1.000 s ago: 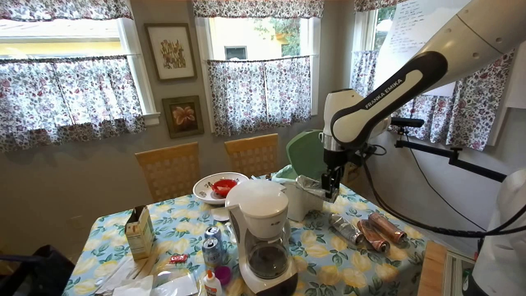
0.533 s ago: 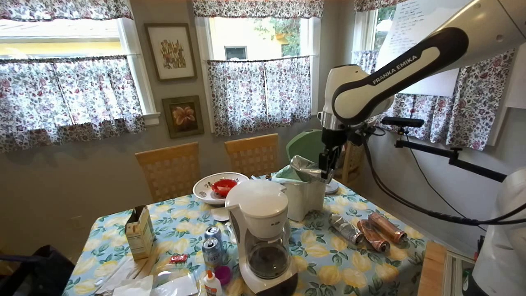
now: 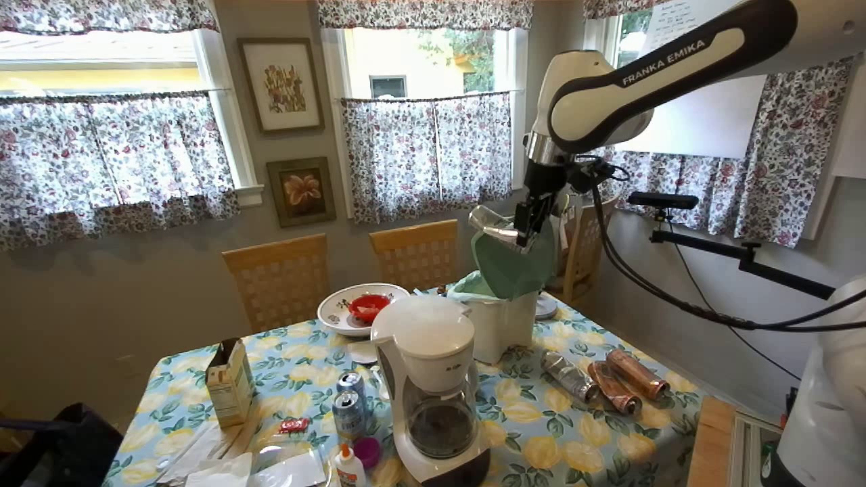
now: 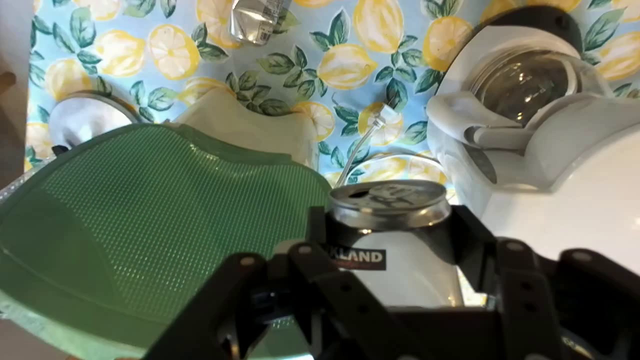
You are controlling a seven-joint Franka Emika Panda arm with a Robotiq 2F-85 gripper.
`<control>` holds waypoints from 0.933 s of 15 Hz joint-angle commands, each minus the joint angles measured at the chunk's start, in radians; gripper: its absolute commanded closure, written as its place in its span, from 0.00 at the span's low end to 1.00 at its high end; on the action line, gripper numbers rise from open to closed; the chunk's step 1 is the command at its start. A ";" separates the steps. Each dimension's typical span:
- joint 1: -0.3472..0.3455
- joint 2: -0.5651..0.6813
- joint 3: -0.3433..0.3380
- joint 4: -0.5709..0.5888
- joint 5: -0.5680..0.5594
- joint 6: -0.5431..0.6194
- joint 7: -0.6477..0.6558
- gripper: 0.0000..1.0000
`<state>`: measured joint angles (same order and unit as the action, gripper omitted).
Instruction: Put one silver can in the bin then close the bin.
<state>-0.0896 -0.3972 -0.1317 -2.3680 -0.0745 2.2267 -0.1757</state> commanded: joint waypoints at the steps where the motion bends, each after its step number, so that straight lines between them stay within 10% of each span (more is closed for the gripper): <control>1: -0.012 -0.012 0.000 0.071 -0.008 -0.036 0.014 0.63; 14: -0.098 0.117 -0.100 0.281 0.024 -0.012 0.057 0.63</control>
<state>-0.1798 -0.3483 -0.2122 -2.1530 -0.0734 2.2054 -0.1305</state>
